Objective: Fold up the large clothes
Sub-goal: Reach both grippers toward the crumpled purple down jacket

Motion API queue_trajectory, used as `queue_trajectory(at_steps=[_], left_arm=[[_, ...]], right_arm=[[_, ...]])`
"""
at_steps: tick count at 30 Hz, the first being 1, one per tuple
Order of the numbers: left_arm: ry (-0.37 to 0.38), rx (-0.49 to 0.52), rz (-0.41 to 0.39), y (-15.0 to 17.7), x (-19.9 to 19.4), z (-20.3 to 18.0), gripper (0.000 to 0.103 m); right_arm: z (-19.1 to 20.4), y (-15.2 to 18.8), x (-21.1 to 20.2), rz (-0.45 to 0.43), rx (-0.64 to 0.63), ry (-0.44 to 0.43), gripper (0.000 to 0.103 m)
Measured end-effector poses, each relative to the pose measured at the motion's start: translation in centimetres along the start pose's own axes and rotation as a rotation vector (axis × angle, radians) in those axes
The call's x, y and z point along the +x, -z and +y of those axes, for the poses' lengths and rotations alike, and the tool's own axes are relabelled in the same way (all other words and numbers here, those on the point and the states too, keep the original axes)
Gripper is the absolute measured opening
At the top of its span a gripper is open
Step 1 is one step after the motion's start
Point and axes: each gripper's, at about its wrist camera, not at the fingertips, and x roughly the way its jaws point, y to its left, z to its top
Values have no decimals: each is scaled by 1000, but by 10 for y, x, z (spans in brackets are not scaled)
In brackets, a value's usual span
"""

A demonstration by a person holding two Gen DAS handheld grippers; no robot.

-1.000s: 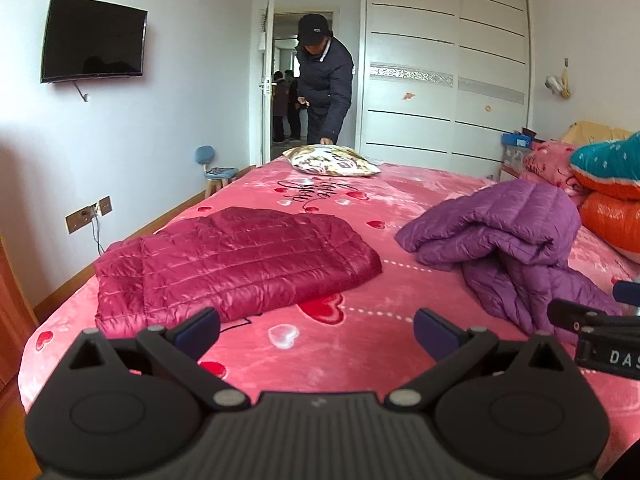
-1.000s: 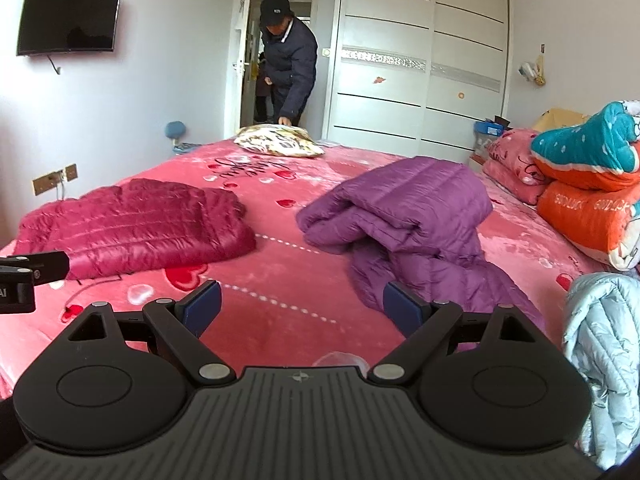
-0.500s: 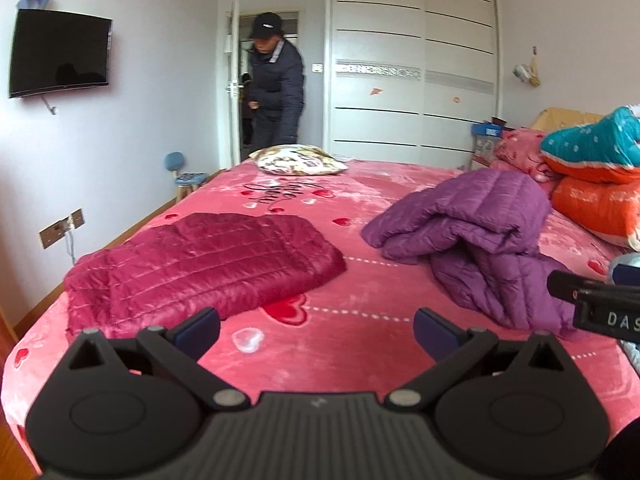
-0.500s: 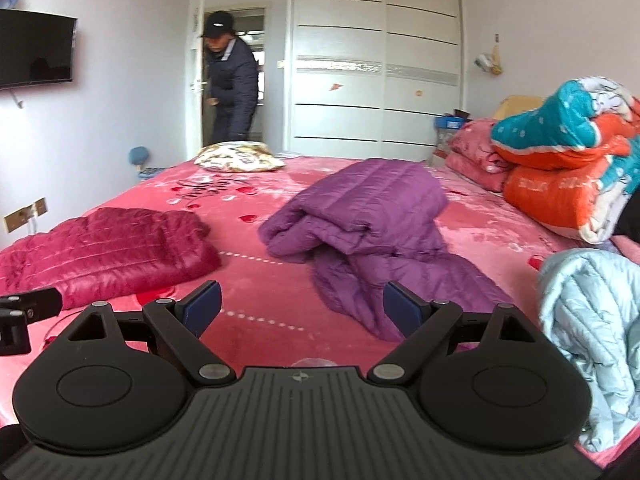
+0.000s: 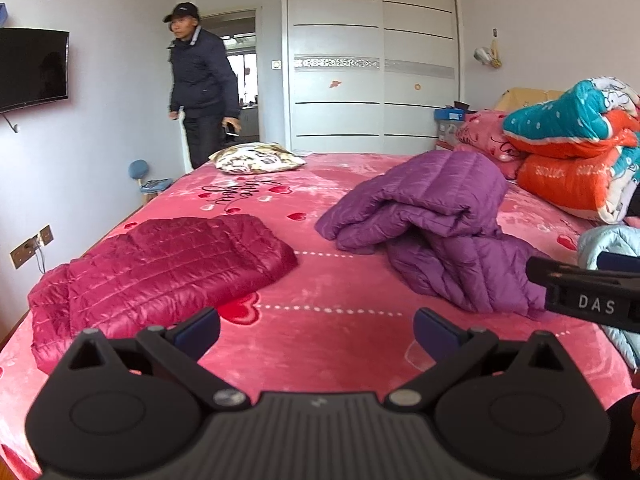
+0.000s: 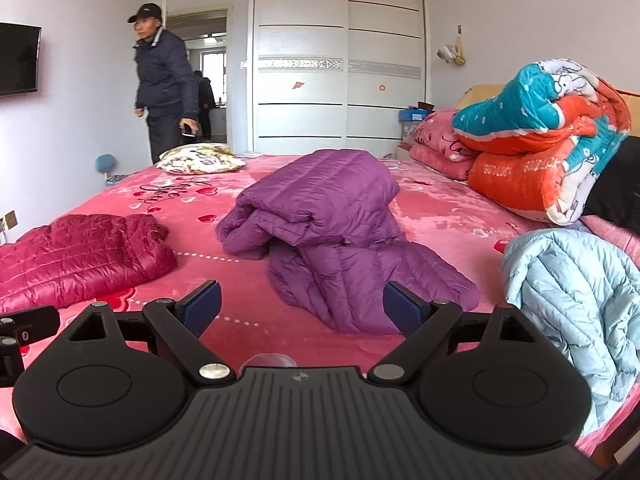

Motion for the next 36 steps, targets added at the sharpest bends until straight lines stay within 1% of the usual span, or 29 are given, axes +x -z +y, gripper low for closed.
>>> queue_trajectory(at_steps=[7, 11, 17, 28, 36], left_arm=[[14, 19, 7, -1, 5, -11, 102], [16, 29, 11, 0, 7, -16, 102], [19, 37, 20, 0, 12, -21, 102], [22, 48, 44, 3, 26, -34, 102], [37, 57, 69, 6, 43, -47, 102]], right_arm=[[-2, 3, 5, 3, 21, 17, 103], [1, 6, 7, -9, 10, 27, 103], [-4, 10, 11, -10, 17, 15, 103], [-18, 16, 26, 20, 45, 24, 103], [-38, 27, 49, 70, 81, 26, 103]])
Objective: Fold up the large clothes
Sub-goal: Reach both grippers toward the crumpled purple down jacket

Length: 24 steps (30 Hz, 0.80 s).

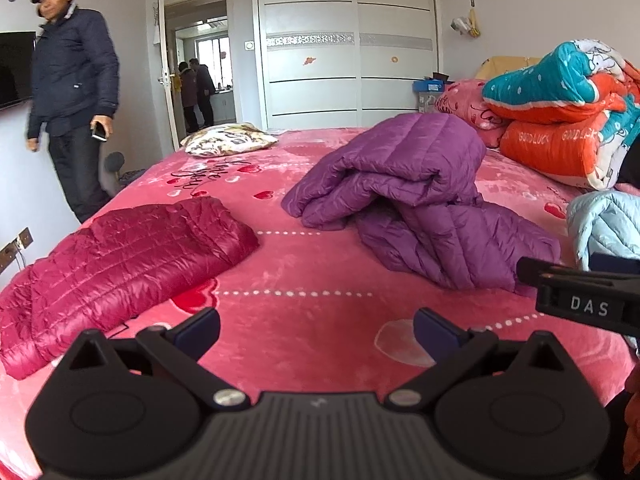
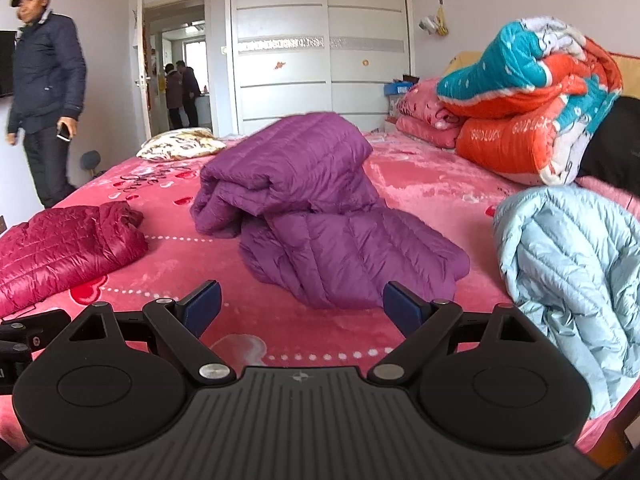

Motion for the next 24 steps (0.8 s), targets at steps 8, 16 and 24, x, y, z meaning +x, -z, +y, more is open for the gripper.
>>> queue_trajectory(at_steps=[8, 16, 24], left_arm=[[37, 2, -8, -6, 27, -15, 102], [71, 91, -66, -31, 69, -52, 102], [142, 134, -97, -59, 119, -92, 102]], right_arm=[[-39, 8, 48, 62, 51, 87, 103], [-89, 6, 99, 95, 153, 122, 103], [-139, -1, 153, 128, 339, 124, 103]])
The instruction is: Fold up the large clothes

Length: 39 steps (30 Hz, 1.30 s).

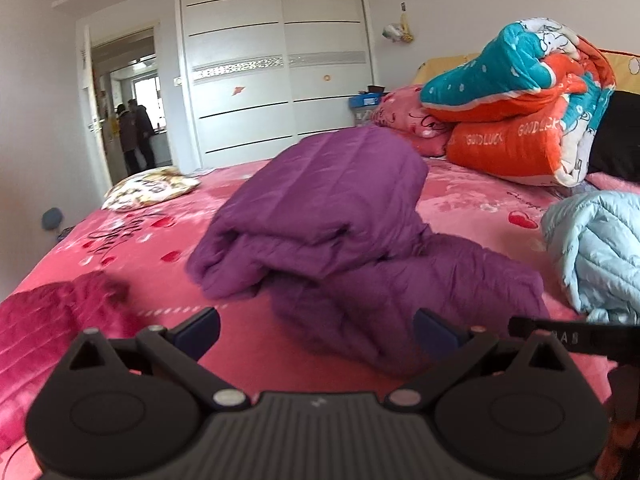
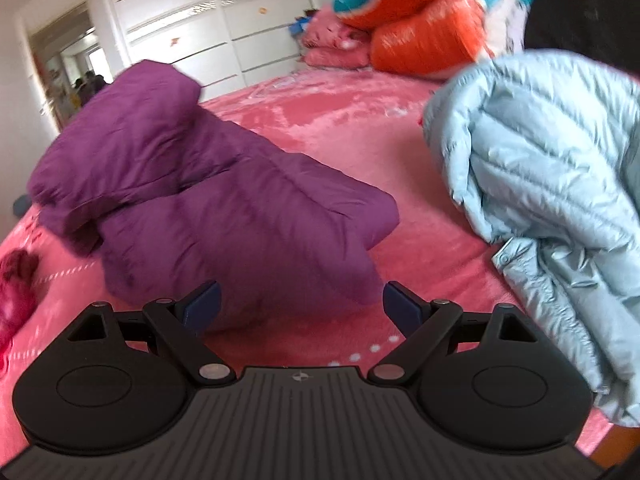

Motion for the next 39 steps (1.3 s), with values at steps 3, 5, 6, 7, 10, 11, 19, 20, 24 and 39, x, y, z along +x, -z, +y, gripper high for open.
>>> queue_trajectory(at_steps=[3, 5, 6, 7, 10, 11, 19, 20, 24, 39], left_arm=[[7, -5, -2, -8, 24, -8, 102], [7, -10, -1, -15, 41, -12, 102], [8, -19, -6, -17, 47, -14, 102], [10, -33, -7, -21, 55, -15, 101], [18, -46, -16, -29, 74, -17, 99], [13, -43, -21, -31, 80, -19, 99], [-14, -83, -10, -40, 121, -26, 92], [-15, -84, -10, -40, 123, -27, 91], [-28, -75, -6, -39, 133, -34, 82], [-26, -231, -32, -42, 118, -11, 37]], right_arm=[[-10, -8, 19, 11, 45, -34, 103], [-12, -13, 30, 15, 59, -51, 103], [-13, -15, 34, 14, 62, -57, 103], [-12, -16, 37, 12, 66, -62, 103], [-11, -22, 49, 19, 92, -75, 103], [-13, -24, 54, 22, 105, -78, 103], [-32, -39, 86, 42, 204, -71, 103], [-34, -40, 89, 49, 215, -73, 103], [-37, -39, 103, 84, 237, -66, 103], [-40, -43, 136, 118, 365, -208, 93]])
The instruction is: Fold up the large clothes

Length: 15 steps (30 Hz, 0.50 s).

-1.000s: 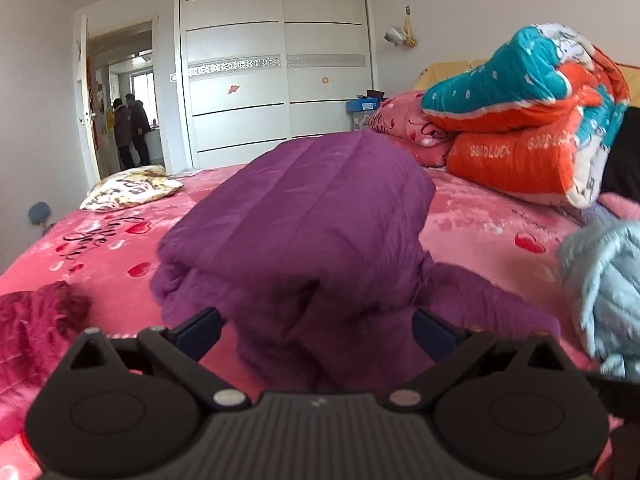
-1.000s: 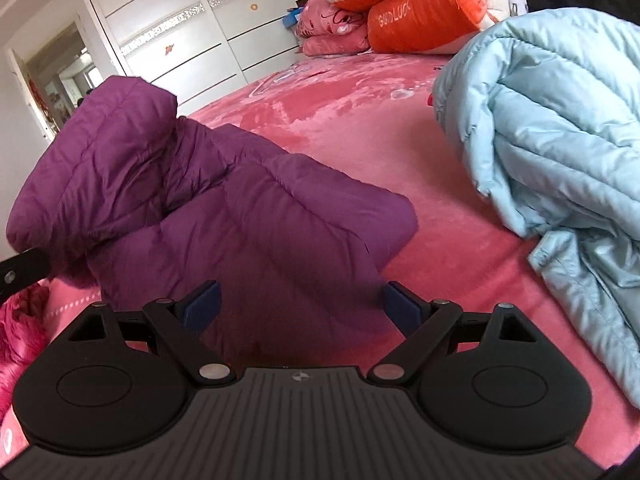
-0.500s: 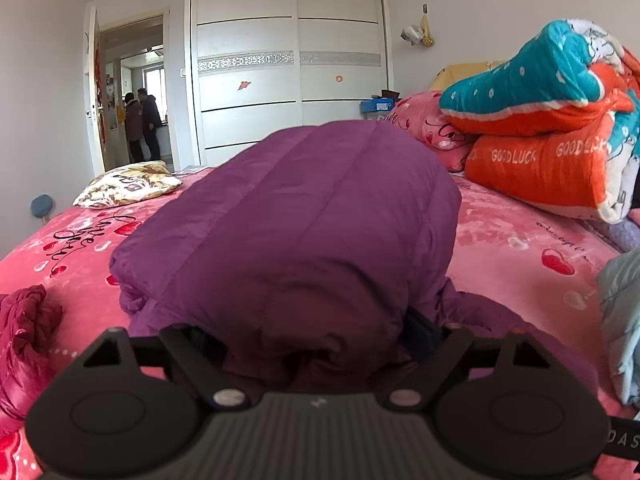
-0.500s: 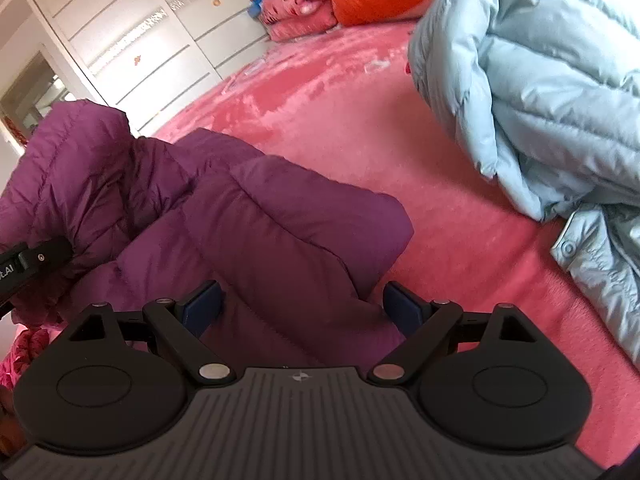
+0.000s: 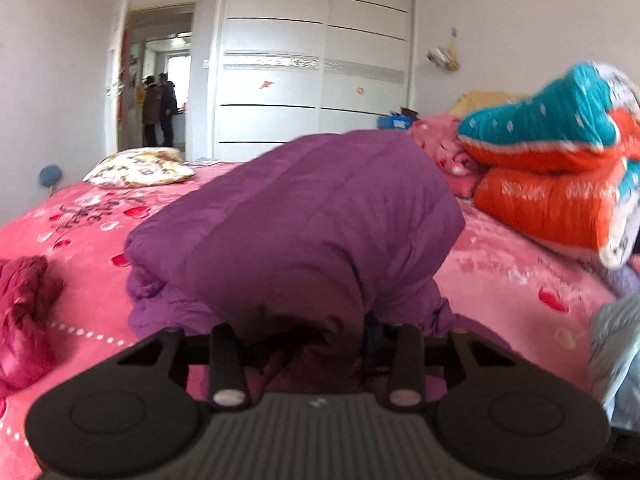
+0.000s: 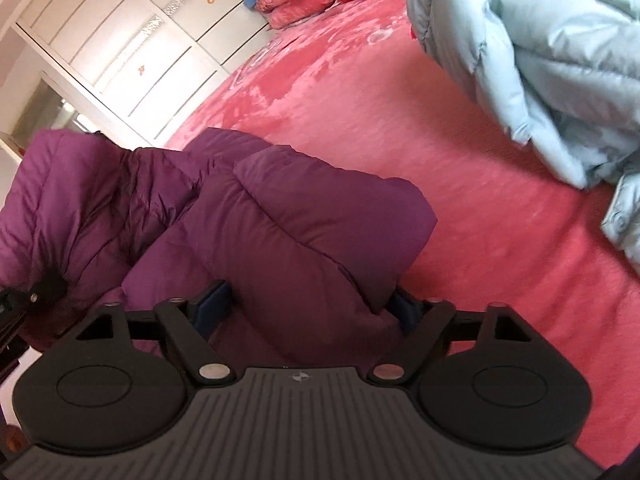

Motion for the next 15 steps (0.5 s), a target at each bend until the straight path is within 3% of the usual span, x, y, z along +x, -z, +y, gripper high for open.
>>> queue_trajectory(at_steps=[5, 7, 10, 12, 15], left_arm=[[-44, -62, -11, 1, -17, 24, 34], [-67, -83, -12, 2, -23, 33, 33], [-101, -107, -4, 6, -30, 49, 33], [-128, -125, 3, 12, -34, 60, 33], [-161, -151, 19, 21, -41, 80, 33]], right_arm=[[12, -2, 0, 10, -59, -79, 65], [25, -1, -1, 0, -137, -106, 60], [48, 3, -4, -6, -282, -185, 59], [61, 9, -4, 28, -358, -262, 59], [79, 21, -2, 68, -481, -310, 59]])
